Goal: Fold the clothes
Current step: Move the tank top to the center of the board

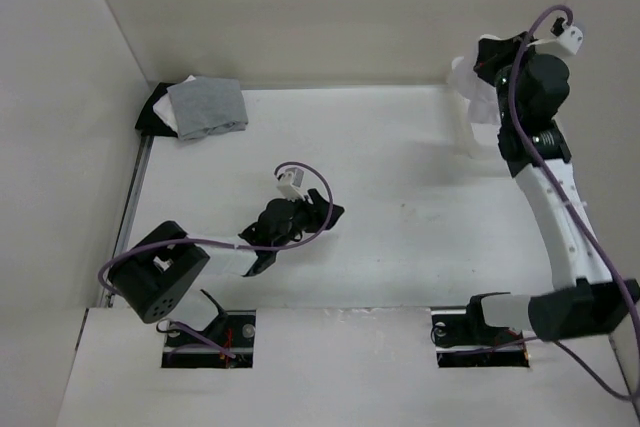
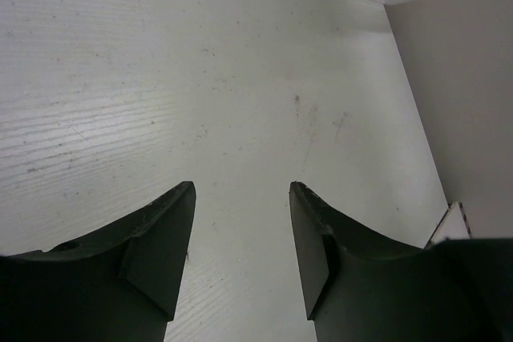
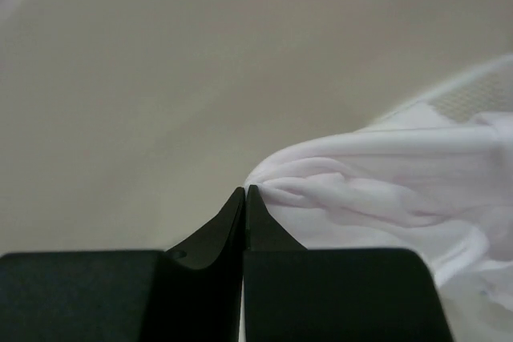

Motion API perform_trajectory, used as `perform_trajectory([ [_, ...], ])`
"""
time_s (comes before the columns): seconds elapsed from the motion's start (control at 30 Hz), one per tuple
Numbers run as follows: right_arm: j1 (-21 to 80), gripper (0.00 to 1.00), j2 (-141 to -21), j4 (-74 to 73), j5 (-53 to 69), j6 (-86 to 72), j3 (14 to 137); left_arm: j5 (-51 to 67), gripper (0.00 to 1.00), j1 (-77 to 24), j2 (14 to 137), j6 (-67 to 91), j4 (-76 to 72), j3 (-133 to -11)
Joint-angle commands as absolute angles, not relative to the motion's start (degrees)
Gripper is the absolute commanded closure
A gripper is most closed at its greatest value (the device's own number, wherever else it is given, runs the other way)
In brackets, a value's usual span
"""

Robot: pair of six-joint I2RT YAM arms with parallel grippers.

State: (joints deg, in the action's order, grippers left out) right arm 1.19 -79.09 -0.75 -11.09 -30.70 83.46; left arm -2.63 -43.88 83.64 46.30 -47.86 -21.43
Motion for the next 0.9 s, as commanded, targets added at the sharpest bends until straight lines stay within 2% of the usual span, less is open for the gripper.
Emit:
perform_trajectory([
  [0.0,9.32,1.0,-70.08,4.31,-11.42,-31.29,78.67,-2.55,0.51,-43.02,80.08,46.85,-51.51,-20.48],
  [0.13,22.6,1.0,-61.28,3.78,-14.67,-27.08,78.13,-4.21,0.52,-41.09,74.63,47.55,-49.66,-19.08],
  [0.27,32.89,0.98,-58.19,2.9,-18.1,-26.62,73.77,-5.8,0.52,-36.71,66.12,49.47,-43.44,-17.5],
  [0.47,34.85,0.98,-62.56,11.14,-13.99,-37.33,55.05,-7.82,0.52,-28.01,51.7,54.84,-33.59,-11.08],
  [0.57,31.44,0.97,-72.99,19.92,-6.53,-41.73,49.32,-8.96,0.51,-23.35,44.23,56.25,-26.57,-8.53],
  [0.7,25.98,0.88,-91.19,23.82,-0.28,-43.33,54.82,-10.28,0.51,-19.29,41.31,54.85,-19.61,-8.43],
  [0.77,25.18,0.75,-95.44,20.84,-0.35,-43.24,58.35,-10.11,0.51,-18.68,43.05,53.18,-18.38,-9.22],
  [0.87,25.61,0.56,-93.27,19.95,-3.94,-40.79,56.44,-9.76,0.54,-21.39,47.1,50.46,-16.61,-11.16],
])
